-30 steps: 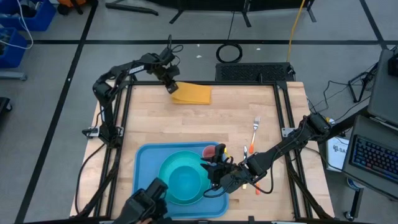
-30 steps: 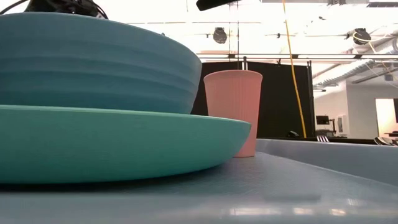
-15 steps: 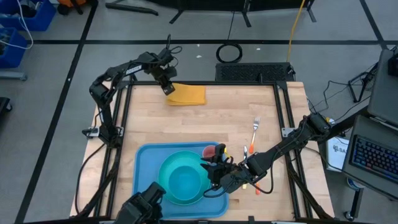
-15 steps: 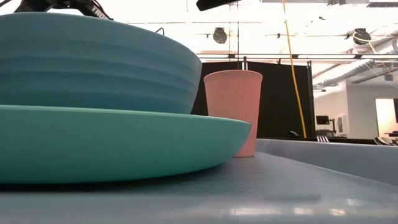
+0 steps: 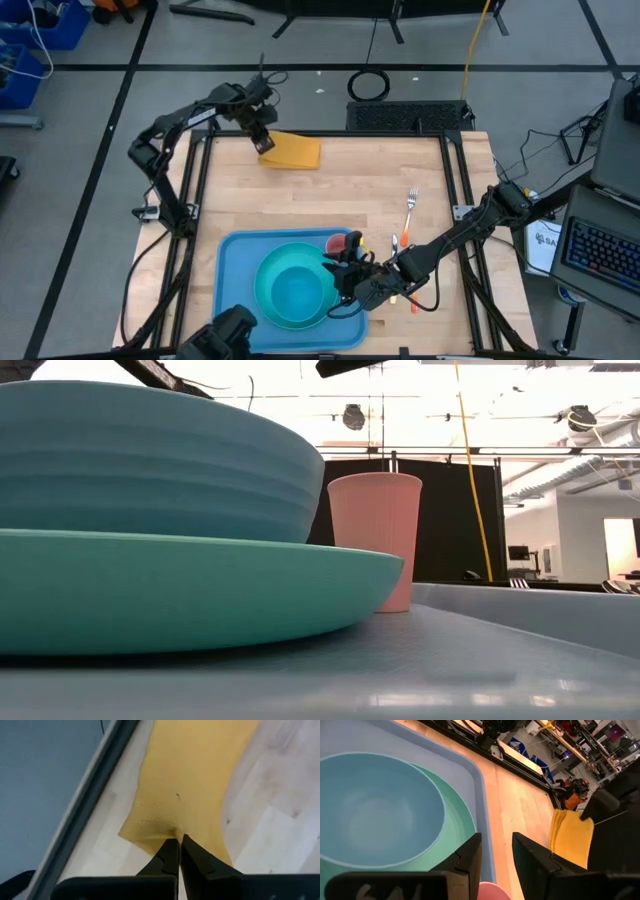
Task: Set up tray
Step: Put the yellow table napkin to the left of the green plate on the blue tray
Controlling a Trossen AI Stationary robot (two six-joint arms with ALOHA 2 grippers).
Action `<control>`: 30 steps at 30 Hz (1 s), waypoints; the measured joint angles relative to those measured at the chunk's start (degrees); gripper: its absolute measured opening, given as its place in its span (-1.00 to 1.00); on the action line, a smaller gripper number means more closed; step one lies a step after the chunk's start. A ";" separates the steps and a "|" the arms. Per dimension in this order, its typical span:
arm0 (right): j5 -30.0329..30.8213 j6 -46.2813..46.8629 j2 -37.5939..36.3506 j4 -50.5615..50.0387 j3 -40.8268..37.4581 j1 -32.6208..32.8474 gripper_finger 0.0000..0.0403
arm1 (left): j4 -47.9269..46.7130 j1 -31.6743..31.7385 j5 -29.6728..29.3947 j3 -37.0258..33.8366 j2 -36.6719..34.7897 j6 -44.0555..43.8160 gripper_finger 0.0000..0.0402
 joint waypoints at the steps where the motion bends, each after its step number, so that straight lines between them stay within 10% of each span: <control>1: 0.00 -0.42 0.00 0.11 0.00 -0.05 -0.50 | -0.22 0.00 0.00 0.00 -1.09 -0.07 -0.99; 30: 0.01 -6.55 0.00 3.82 -0.02 -0.10 -0.50 | -14.57 -12.46 -16.83 -0.02 -19.46 -4.91 -0.99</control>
